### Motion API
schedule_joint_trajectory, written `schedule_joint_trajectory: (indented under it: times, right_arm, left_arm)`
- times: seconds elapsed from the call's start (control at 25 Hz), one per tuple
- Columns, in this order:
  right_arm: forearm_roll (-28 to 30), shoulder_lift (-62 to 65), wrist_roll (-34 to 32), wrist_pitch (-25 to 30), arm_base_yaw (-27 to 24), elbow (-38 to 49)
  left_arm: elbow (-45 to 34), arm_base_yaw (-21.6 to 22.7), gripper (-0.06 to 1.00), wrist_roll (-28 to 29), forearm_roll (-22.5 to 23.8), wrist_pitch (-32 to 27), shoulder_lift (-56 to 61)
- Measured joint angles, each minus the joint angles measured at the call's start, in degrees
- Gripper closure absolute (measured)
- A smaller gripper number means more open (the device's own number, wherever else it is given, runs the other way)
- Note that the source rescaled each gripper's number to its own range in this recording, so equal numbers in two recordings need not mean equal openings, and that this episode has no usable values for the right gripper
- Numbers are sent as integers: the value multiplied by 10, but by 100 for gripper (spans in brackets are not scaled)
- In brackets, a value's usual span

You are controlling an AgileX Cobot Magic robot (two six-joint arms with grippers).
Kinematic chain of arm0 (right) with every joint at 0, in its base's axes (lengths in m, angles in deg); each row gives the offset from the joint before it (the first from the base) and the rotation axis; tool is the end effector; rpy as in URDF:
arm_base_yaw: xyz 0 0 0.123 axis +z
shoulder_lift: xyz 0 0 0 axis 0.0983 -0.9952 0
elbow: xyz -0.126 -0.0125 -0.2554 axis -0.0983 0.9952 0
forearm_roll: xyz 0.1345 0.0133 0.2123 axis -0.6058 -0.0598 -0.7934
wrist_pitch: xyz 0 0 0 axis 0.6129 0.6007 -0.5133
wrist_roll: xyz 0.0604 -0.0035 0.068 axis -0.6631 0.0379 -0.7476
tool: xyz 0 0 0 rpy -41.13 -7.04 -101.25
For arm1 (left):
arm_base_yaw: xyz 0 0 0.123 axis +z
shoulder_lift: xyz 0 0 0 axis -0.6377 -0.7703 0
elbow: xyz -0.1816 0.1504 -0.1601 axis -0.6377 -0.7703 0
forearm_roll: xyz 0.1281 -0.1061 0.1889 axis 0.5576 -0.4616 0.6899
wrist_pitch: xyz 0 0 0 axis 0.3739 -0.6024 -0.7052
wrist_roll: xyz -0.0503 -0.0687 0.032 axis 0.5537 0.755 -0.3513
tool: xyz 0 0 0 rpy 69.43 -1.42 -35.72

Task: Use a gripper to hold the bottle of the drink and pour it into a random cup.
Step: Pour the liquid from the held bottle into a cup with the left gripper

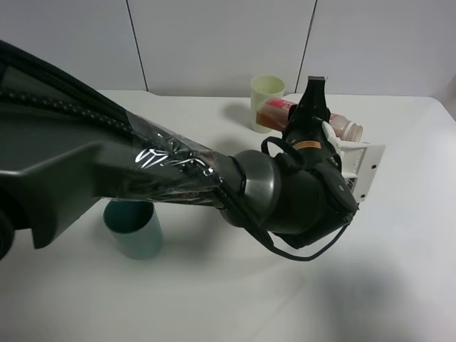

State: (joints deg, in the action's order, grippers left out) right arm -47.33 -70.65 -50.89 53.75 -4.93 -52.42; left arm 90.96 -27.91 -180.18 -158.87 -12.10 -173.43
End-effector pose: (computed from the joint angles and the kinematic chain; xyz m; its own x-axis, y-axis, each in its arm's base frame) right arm -0.0072 -0.0141 0.2776 -0.4476 -0.0768 -0.8909 0.0939 0.9868 -0.1322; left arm 0.2512 -0.4003 0.1504 0.0792 0.9966 -0.0235 0.2041 0.0069 0.9789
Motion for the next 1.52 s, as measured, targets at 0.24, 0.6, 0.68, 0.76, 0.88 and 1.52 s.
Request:
schedule_joint_trajectory:
  times: [0.24, 0.6, 0.68, 0.76, 0.88, 1.52]
  right_arm:
    - [0, 0, 0, 0, 0, 0]
    - [0, 0, 0, 0, 0, 0]
    - [0, 0, 0, 0, 0, 0]
    - [0, 0, 0, 0, 0, 0]
    - [0, 0, 0, 0, 0, 0]
    - [0, 0, 0, 0, 0, 0]
  left_arm:
    - [0, 13, 94, 0, 17, 0, 0]
    - [0, 20, 94, 0, 23, -1, 0]
    - [0, 20, 94, 0, 24, -1, 0]
    - [0, 20, 94, 0, 26, -1, -1]
    - [0, 22, 94, 0, 35, -1, -4]
    - [0, 23, 94, 35, 52, 8, -5]
